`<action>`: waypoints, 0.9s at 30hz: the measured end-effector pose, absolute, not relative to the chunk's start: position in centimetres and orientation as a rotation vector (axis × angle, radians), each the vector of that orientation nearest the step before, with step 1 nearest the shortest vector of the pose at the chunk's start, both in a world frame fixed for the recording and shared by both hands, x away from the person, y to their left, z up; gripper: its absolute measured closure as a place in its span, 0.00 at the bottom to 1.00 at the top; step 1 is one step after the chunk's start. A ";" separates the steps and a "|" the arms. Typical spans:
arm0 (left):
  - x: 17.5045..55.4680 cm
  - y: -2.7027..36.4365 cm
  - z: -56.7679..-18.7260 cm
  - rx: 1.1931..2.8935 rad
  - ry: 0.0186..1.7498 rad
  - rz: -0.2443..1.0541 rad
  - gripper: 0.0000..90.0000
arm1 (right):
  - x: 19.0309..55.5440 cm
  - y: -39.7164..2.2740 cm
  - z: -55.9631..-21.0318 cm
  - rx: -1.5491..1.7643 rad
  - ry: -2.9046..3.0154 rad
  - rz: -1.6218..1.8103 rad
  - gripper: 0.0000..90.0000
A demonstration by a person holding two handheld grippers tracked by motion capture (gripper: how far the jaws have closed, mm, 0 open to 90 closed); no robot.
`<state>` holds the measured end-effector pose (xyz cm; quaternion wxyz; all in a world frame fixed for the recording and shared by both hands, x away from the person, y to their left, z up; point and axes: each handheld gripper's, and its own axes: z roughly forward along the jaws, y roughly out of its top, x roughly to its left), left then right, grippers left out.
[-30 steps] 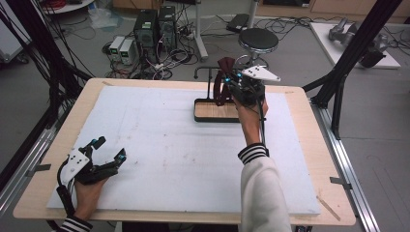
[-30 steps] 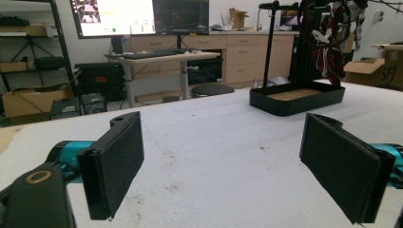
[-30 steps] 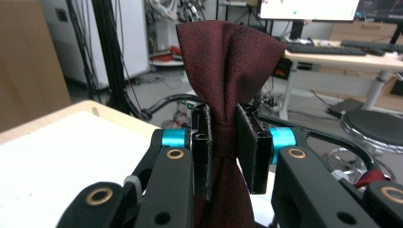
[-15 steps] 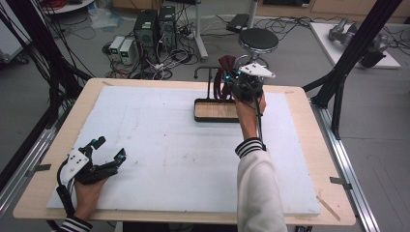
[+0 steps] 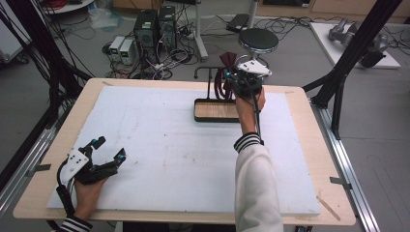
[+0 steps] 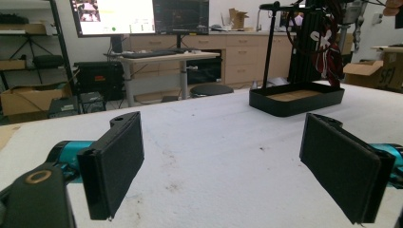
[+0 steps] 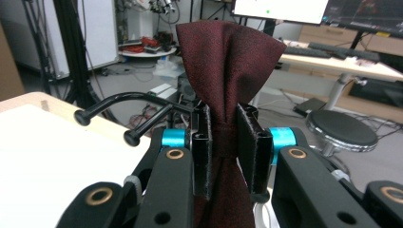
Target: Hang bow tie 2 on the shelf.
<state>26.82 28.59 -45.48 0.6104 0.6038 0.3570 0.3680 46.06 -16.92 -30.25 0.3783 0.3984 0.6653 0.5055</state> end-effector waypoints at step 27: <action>26.9 28.6 -45.5 1.387 0.825 0.844 0.17 | 47.2 -16.2 -30.6 1.009 1.709 1.221 0.82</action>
